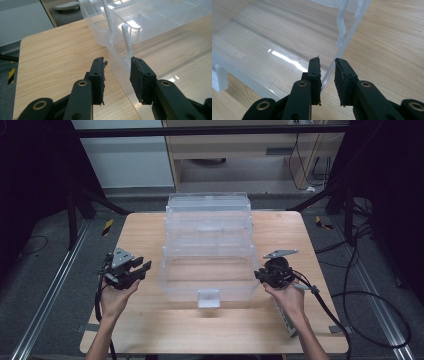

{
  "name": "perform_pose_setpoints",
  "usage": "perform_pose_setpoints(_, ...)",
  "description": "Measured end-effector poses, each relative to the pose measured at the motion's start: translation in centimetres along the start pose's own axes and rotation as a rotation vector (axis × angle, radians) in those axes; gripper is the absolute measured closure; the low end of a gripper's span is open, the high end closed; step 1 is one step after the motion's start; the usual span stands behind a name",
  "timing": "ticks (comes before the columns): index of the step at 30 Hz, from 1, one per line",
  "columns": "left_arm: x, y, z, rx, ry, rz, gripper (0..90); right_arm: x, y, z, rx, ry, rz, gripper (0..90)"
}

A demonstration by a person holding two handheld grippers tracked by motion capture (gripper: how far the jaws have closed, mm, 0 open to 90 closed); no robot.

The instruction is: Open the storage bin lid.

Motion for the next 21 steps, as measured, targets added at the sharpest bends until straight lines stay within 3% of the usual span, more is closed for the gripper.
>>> perform_pose_setpoints(7,-1.0,0.1,0.7,-0.011,-0.030,0.000,60.7,0.0,0.1,0.0,0.002,-0.002,0.002,74.5)
perform_pose_setpoints(15,-1.1,0.5,0.7,-0.038,-0.030,-0.002,58.6,0.1,0.1,0.1,0.003,-0.008,0.007,73.4)
perform_pose_setpoints(21,-1.2,1.4,1.0,-0.060,-0.055,0.024,56.1,0.1,0.1,0.2,-0.006,-0.006,0.003,73.0)
Point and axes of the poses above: each handheld gripper's, and its own axes: z roughly forward along the jaws, x roughly out of its top, y roughly to its right, the point moved 5 cm from there along z, roughly forward along the jaws, and after that the axes turned 2 degrees about -y, right-handed, at the moved point
